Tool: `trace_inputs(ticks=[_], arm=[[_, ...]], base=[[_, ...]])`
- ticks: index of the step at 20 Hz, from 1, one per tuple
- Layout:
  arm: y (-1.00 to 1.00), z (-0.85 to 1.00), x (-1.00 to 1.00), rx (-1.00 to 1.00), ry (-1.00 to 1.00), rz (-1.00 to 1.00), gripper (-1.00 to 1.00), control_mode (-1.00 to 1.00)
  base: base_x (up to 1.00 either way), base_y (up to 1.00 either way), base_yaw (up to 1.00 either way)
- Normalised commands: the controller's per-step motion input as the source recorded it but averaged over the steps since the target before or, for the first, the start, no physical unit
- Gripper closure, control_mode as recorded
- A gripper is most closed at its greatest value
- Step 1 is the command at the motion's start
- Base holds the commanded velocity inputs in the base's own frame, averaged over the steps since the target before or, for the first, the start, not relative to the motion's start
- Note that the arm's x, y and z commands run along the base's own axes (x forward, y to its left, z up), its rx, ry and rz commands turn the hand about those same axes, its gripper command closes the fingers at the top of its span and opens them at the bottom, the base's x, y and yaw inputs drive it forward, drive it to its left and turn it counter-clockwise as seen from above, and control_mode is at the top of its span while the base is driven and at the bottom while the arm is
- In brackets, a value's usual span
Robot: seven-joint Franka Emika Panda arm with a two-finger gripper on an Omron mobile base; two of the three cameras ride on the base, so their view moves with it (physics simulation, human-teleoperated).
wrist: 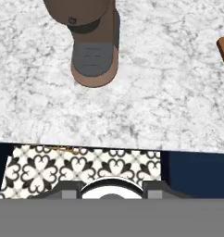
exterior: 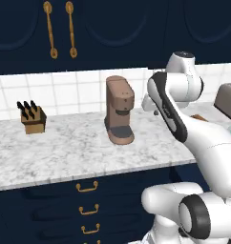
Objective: Pick up the knife from the drawer and place it on the cutting board. Then place the meat from the plate to the cutting board.
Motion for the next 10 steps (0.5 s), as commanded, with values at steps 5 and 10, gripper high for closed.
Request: trace_inputs(ticks=[5,10], arm=[[0.00,-0.02,0.00,0.00,0.00,0.00,-1.00,1.00],[0.00,0.00,0.00,0.00,0.00,0.00,-1.00,1.00]], base=[[-0.56,-0.37,0.02],[-0.68,-0.83,0.26]])
